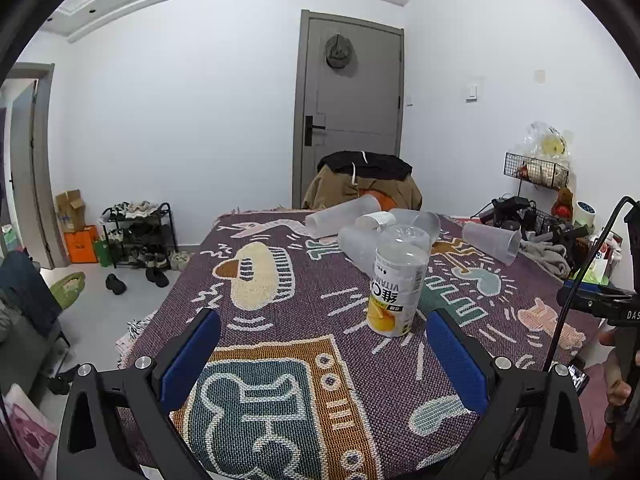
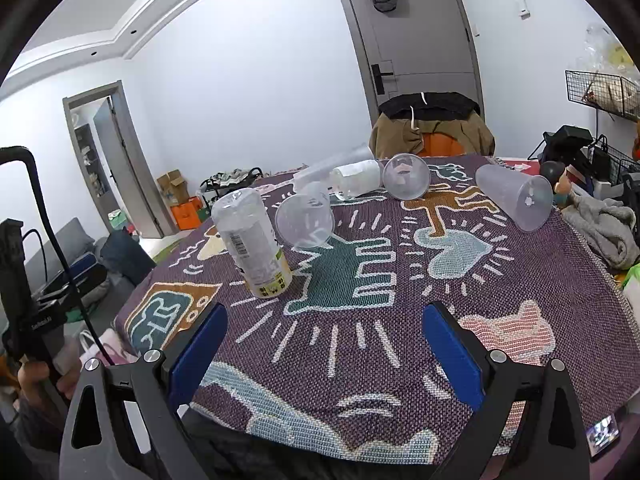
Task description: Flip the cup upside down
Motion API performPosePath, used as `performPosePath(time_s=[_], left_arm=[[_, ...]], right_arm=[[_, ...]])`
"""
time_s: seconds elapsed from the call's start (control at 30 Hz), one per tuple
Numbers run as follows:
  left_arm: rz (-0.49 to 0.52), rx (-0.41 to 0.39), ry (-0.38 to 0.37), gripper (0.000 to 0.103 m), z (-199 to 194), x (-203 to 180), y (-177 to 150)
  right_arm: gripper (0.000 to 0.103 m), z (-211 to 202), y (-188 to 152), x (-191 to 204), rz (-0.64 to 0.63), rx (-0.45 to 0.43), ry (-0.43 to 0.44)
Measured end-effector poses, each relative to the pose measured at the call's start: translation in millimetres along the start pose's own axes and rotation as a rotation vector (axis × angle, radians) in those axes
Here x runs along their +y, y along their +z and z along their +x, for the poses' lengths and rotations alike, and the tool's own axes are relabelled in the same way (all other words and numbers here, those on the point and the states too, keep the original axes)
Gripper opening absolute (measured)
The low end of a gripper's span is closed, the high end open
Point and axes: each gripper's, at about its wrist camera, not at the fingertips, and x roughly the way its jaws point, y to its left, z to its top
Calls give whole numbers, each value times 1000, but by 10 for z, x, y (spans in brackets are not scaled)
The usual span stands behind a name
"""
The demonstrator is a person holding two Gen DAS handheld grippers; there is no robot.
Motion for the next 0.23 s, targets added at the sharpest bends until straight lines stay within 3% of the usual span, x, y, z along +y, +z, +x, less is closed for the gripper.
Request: performPosePath(time_s=[0.23], left_arm=[[-5, -14, 14, 103, -13, 12, 4]], right_arm=[[99, 51, -5, 33, -17, 22, -2]])
